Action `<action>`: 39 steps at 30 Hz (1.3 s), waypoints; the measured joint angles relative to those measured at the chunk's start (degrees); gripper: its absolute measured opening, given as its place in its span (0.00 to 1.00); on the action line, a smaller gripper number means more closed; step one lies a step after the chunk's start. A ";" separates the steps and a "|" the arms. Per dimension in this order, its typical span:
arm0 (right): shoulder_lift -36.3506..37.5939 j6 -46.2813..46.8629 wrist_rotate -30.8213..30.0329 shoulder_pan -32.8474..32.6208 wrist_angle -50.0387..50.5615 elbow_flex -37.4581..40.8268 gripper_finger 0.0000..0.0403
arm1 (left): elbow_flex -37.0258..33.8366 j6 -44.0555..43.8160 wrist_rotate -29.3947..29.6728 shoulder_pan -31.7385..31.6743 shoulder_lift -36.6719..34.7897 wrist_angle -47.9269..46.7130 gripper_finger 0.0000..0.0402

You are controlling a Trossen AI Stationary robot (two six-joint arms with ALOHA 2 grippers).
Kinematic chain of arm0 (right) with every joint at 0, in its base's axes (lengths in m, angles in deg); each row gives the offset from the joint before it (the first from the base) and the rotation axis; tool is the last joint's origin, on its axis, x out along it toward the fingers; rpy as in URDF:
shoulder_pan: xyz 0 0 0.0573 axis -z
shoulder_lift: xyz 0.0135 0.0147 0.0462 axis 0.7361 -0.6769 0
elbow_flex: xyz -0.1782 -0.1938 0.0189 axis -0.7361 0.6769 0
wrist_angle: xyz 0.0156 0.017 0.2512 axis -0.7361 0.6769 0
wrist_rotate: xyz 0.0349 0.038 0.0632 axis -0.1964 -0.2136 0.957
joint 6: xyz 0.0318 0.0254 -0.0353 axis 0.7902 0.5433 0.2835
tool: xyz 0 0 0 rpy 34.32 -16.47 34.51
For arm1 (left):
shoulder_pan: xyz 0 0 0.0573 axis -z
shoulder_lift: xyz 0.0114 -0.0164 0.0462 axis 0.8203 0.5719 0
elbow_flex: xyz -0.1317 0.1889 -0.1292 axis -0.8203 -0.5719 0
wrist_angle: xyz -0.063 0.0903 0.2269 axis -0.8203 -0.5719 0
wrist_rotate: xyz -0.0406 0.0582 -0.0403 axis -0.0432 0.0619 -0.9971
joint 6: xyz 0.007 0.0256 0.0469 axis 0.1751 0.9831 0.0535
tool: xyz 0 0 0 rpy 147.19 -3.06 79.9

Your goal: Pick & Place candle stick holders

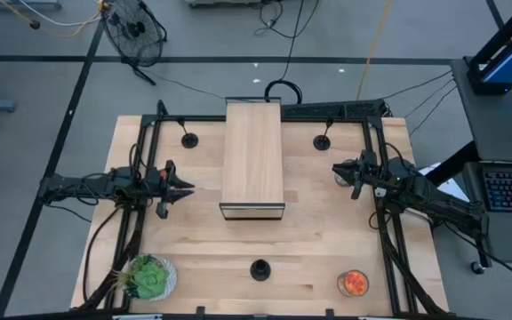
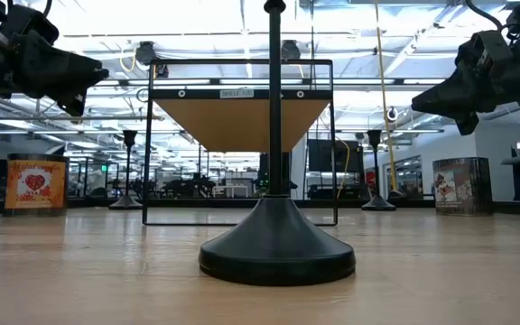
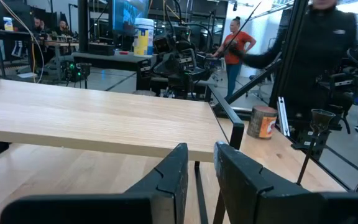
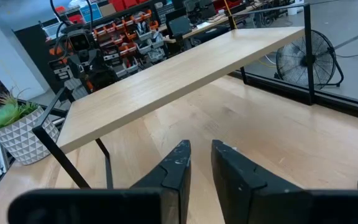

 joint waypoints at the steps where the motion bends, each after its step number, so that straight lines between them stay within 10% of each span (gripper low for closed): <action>1: -0.02 -0.02 -0.02 0.00 -0.02 0.02 0.14 | 0.00 -0.02 0.00 -0.02 -0.01 0.00 0.22; 39: 0.00 -1.94 -0.02 0.00 -0.02 0.02 0.14 | 0.00 -0.01 0.00 0.00 -0.01 0.02 0.22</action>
